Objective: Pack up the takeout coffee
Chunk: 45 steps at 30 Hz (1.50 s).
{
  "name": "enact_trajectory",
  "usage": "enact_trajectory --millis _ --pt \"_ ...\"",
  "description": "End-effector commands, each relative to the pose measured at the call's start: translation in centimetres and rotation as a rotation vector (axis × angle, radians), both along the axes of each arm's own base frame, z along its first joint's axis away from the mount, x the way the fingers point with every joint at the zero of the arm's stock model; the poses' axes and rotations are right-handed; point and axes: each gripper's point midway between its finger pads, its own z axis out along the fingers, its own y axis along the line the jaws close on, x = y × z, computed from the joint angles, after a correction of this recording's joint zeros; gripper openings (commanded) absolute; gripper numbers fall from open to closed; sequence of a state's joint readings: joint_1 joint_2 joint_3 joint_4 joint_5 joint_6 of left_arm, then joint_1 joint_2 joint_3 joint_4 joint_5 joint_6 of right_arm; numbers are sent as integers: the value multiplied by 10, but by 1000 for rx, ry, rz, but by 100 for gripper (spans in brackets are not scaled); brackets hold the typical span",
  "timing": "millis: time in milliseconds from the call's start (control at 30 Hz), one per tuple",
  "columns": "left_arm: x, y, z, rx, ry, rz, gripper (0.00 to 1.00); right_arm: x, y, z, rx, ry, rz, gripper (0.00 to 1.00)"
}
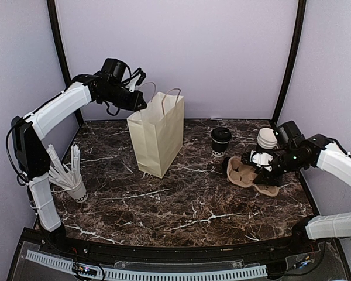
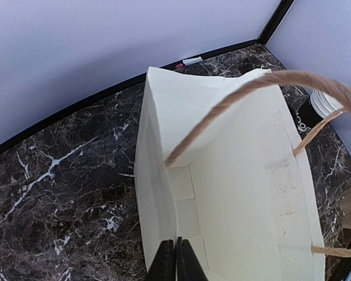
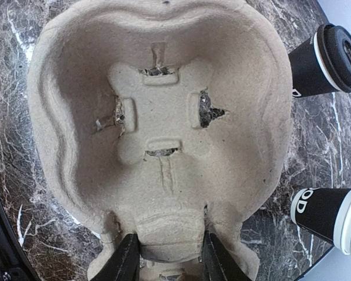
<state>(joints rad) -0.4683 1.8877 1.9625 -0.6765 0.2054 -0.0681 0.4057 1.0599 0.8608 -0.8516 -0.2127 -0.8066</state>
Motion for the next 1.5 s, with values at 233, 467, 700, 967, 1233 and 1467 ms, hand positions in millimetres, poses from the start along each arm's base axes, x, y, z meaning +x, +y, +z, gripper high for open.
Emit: enact_trajectory --millis 233,467,700,967,1233,1467 --pt "-38 0 39 -18 -60 -141 0 54 34 116 171 -334 57 39" --pt "-113 -19 56 -11 -147 -367 0 57 70 173 302 -318 183 39" --pt "-163 -13 33 81 -81 -422 0 52 89 223 403 -309 250 40" --pt "-185 -2 30 69 -60 -433 0 30 59 112 234 -194 183 41" --pt "-195 -11 28 13 -3 -485 0 4 51 27 102 -46 195 41" --pt "-202 -9 29 -15 -20 -485 0 24 54 -19 44 27 138 34"
